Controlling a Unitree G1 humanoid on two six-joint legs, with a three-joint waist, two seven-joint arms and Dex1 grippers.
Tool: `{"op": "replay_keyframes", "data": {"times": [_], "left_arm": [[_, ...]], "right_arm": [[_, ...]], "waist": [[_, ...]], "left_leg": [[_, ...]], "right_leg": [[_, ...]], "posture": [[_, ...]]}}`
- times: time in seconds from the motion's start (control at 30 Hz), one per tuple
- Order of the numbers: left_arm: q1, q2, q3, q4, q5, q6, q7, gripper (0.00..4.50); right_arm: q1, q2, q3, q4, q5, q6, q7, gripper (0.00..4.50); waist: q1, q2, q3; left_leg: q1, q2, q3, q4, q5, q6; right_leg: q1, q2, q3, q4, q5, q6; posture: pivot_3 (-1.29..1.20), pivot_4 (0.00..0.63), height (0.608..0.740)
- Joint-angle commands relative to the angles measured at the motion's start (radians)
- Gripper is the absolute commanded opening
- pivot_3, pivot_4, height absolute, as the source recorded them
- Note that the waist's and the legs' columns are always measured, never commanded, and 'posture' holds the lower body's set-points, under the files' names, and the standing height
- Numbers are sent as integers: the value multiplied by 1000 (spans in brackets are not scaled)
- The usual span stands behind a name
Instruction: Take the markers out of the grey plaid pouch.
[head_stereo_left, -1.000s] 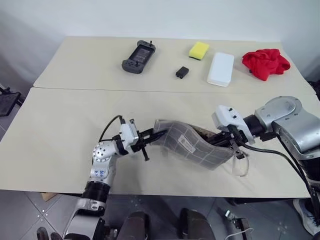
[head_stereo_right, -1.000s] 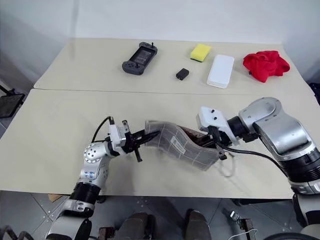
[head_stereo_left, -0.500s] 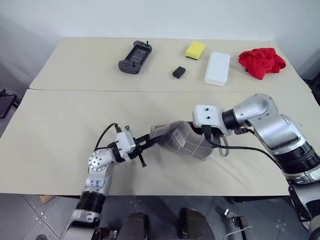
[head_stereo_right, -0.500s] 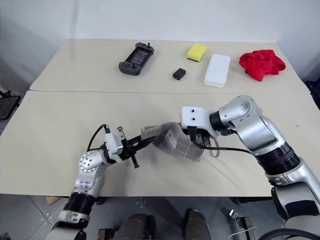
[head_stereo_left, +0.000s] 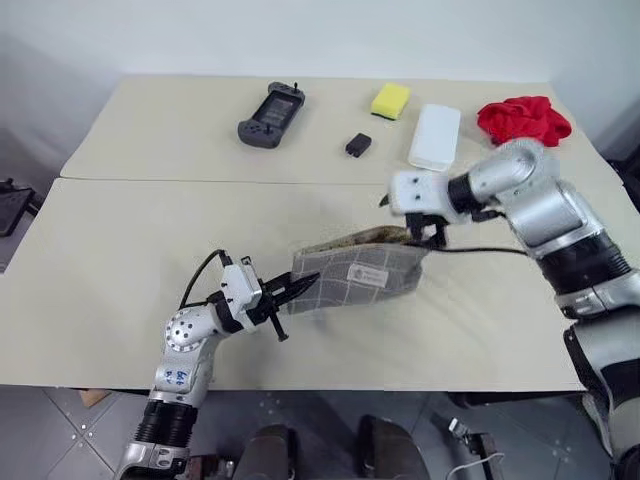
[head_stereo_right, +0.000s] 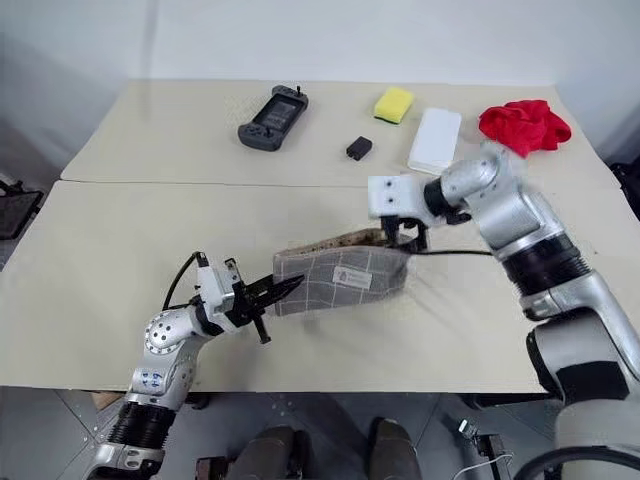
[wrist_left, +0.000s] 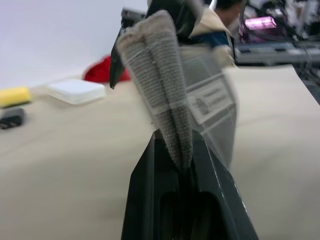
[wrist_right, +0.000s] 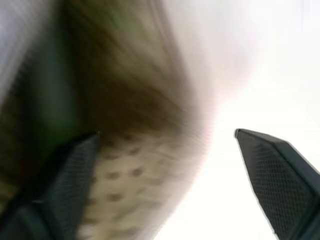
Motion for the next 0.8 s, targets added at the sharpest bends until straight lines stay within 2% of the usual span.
{"op": "replay_keyframes", "data": {"times": [0.03, 0.13, 0.27, 0.4, 0.67, 0.8], "left_arm": [[-60, -29, 14, 12, -1, -45, 27, 0], [-107, -57, 16, 58, 27, -84, 58, 0], [-139, -85, 18, 100, 48, -123, 86, 0], [-161, -106, 36, 149, 74, -175, 138, 0], [-217, -141, 43, 229, 65, -206, 161, 0], [-202, -149, 20, 248, 50, -180, 112, 0]], "right_arm": [[30, 23, -24, -56, 52, 62, 77, 4473], [77, 19, -31, -143, 69, 99, 110, 4473], [95, 31, -77, -181, 79, 132, 66, 4473], [9, 29, -179, -17, 65, 67, -61, 4473], [-95, 2, -287, 131, 141, 3, 11, 4473], [-82, 11, -299, 113, 149, -27, 14, 4473]], "waist": [[-1, 0, 0], [-2, 0, 0], [-2, 0, 0], [-3, 0, 0], [-1, 0, 0], [-3, 0, 0]], "left_leg": [[0, 0, 0, 0, 0, 0], [0, 0, 1, 0, 0, 0], [0, 0, 1, 0, 0, 0], [0, 0, 1, 1, 0, 0], [-2, -1, 7, 1, 0, 0], [-2, 0, 8, 1, 0, 0]], "right_leg": [[0, 0, 0, 0, 0, 0], [0, 0, 0, 0, 0, 0], [-1, 0, 0, 1, 0, 0], [-1, 0, 0, 1, 0, 0], [-1, 0, -1, 0, 0, 0], [-1, 0, -1, 0, 0, 0]], "posture": [[0, 150, 740], [0, 150, 740], [0, 150, 740], [0, 150, 740], [0, 150, 740], [0, 150, 740]]}}
